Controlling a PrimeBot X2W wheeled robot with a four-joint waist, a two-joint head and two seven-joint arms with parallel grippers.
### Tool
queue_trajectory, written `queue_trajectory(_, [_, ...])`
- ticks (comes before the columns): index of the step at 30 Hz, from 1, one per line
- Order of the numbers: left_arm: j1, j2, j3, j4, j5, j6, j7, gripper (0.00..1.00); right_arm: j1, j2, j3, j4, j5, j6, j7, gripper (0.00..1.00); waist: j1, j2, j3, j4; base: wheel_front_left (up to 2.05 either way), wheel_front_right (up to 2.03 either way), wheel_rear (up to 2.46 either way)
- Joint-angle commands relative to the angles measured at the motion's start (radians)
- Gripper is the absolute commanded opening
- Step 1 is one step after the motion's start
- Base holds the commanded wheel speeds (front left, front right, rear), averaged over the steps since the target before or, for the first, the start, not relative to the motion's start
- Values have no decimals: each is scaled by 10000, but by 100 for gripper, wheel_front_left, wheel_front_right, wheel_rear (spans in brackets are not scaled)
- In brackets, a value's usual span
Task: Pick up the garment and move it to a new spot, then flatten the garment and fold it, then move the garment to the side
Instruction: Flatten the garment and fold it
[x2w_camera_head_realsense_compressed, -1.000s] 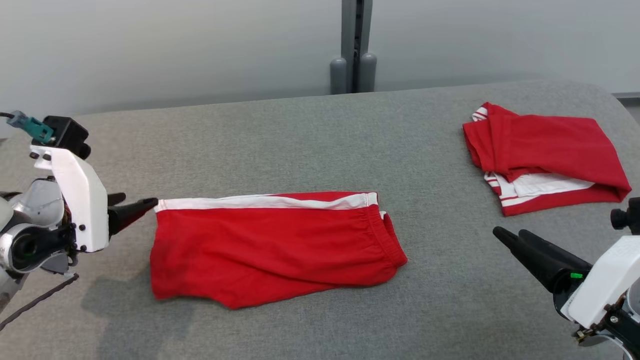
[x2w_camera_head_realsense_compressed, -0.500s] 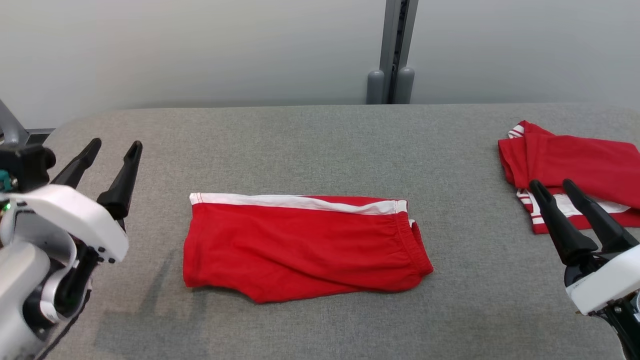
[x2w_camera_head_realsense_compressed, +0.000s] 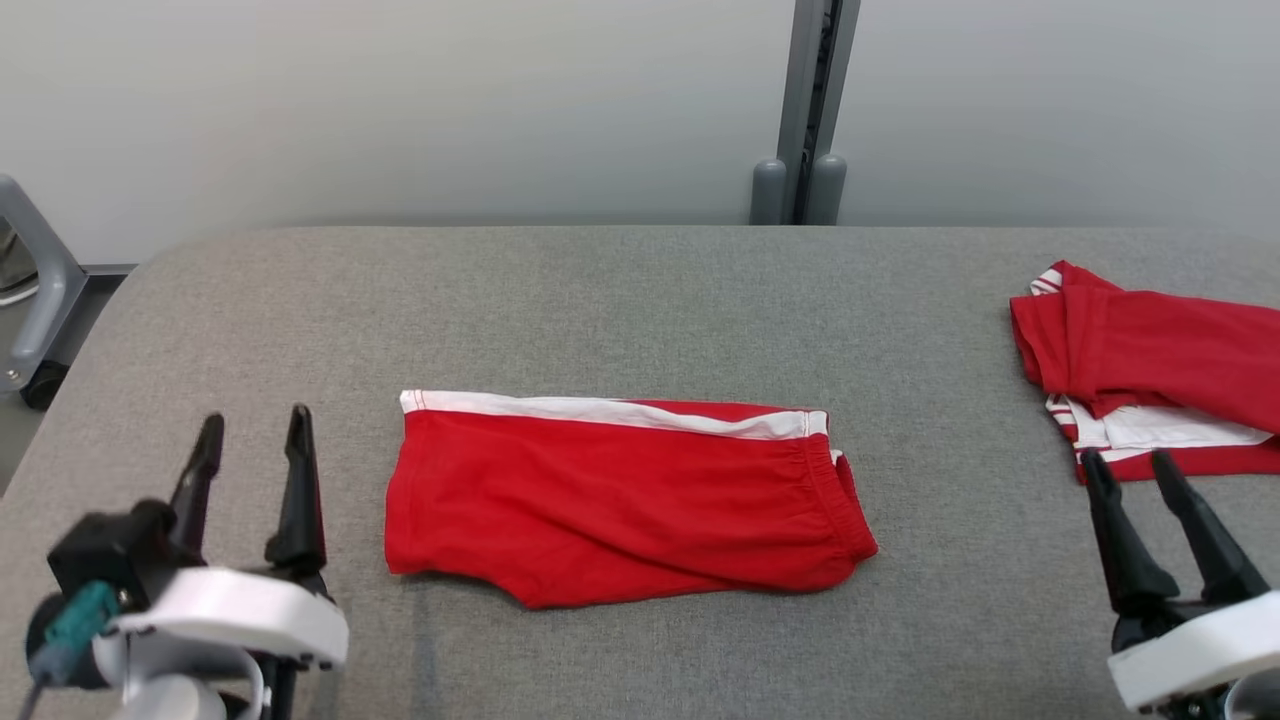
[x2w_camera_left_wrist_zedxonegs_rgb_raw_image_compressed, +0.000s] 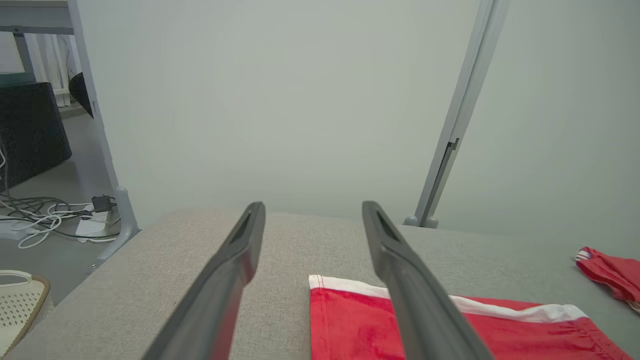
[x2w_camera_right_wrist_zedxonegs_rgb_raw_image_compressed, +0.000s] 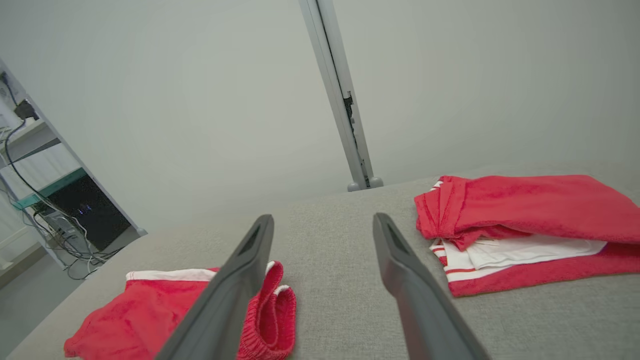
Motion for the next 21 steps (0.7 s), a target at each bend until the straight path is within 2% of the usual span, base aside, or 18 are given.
queue_trajectory(1, [337, -245, 367, -44, 309, -164, -33, 100, 186, -103, 74, 217, -68, 4, -243, 100, 0, 0, -54, 18, 0, 0, 0])
queue_trajectory(2, [932, -756, 796, 5, 859, -421, -34, 100, 265, -207, 248, 558, -274, 4, -625, 100, 0, 0, -102, 34, 0, 0, 0])
queue_trajectory(7, [1716, -1736, 1641, 333, 1789, -1257, -34, 100, 358, -332, 666, 1315, -524, 4, -1216, 100, 0, 0, -160, 108, 0, 0, 0])
queue_trajectory(15, [1846, -2487, 2384, 842, 2605, -2181, -26, 100, -21, -385, 856, 1674, -682, 4, -1304, 100, 0, 0, -51, 197, 0, 0, 0])
queue_trajectory(21, [1626, -2868, 2495, 1077, 2997, -2663, -25, 100, -768, -136, 1057, 2029, -943, 4, -584, 100, 0, 0, 101, 551, 0, 0, 0])
